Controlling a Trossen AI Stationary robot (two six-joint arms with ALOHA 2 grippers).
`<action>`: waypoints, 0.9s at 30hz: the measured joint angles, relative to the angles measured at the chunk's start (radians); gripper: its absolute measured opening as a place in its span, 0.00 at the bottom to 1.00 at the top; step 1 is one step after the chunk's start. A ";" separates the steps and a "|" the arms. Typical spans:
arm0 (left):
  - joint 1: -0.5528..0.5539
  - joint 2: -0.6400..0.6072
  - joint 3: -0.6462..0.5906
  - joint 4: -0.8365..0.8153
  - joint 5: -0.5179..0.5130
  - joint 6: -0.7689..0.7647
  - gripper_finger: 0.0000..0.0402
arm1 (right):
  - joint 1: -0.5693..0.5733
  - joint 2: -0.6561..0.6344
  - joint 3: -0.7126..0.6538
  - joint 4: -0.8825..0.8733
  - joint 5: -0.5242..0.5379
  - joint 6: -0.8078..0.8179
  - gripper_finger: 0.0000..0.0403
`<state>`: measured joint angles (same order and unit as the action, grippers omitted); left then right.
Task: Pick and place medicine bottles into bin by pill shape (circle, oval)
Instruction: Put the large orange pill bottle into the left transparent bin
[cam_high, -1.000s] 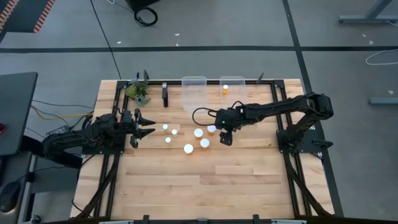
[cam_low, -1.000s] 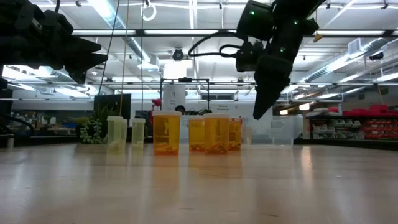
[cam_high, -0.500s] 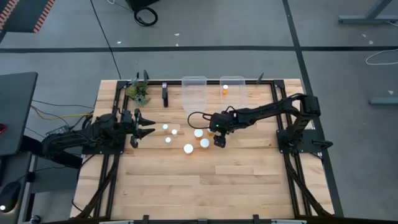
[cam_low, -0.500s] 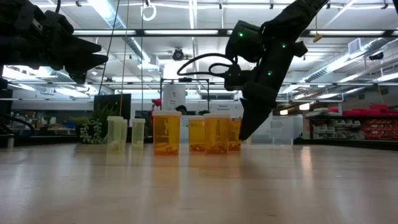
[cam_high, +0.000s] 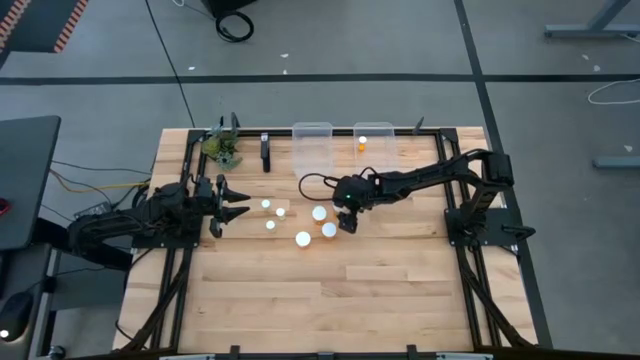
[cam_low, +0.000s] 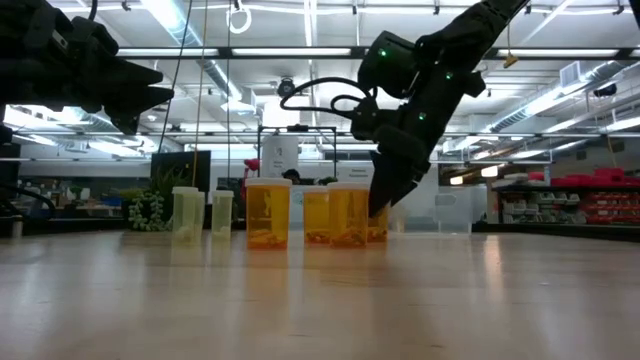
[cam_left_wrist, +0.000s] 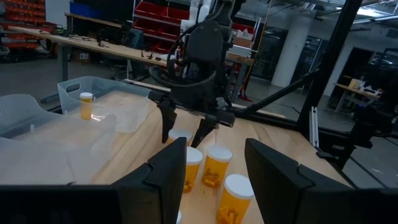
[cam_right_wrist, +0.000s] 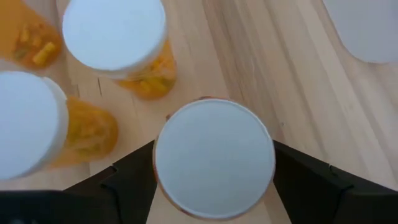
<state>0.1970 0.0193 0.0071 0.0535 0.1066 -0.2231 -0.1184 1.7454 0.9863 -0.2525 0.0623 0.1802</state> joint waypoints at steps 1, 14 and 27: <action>0.000 0.000 0.000 0.000 0.000 0.000 0.43 | 0.000 0.000 0.000 0.002 -0.001 0.000 0.71; 0.000 0.000 0.000 0.000 0.000 0.000 0.43 | -0.013 0.000 0.000 0.010 -0.001 0.003 0.58; 0.000 0.000 0.000 0.001 0.000 0.000 0.43 | -0.041 -0.001 0.208 -0.264 0.076 -0.049 0.58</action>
<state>0.1970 0.0193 0.0071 0.0540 0.1066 -0.2233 -0.1594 1.7443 1.1941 -0.5160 0.1383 0.1314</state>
